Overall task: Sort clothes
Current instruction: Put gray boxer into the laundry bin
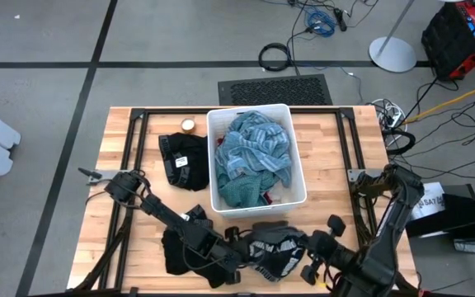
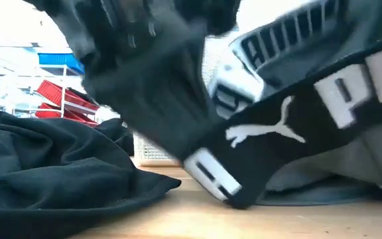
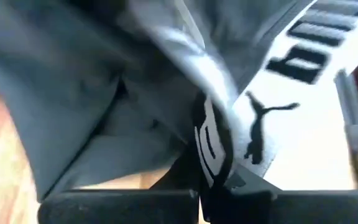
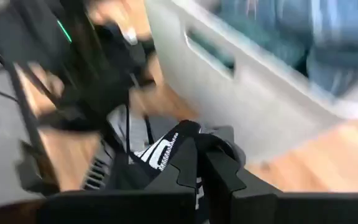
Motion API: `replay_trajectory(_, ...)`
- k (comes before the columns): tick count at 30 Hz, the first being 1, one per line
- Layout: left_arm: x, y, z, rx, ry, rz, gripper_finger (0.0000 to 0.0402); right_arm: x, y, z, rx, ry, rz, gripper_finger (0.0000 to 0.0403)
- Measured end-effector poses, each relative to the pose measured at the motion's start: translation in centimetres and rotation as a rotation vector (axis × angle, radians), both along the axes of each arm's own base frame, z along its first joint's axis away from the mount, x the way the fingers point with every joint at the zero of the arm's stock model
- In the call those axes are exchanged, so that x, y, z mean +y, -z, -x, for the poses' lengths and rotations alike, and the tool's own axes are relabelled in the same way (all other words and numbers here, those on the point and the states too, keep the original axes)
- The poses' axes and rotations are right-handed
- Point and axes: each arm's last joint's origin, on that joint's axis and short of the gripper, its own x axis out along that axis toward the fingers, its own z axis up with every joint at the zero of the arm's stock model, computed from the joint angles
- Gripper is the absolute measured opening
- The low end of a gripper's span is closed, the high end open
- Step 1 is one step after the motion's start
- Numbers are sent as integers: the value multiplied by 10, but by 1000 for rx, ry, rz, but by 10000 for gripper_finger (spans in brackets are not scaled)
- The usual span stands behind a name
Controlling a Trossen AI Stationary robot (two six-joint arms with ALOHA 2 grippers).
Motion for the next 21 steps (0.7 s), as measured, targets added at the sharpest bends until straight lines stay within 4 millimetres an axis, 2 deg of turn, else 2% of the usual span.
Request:
replay_trajectory(4,-2,-22,3,-64,0,0,5,13,44,5,68,-24,-66,0)
replay_trajectory(8,-1,-40,6,-132,-50,-40,4,35,80,0,67,-250,-133,0)
replay_trajectory(12,0,-50,1,-207,-73,-5,3,42,91,-24,-79,-379,-161,0)
replay_trajectory(16,0,-56,-3,-258,-66,47,3,30,97,-46,-124,-406,-108,0)
replay_trajectory(21,0,-55,-3,-246,-60,50,3,11,111,-62,-100,-373,-54,0)
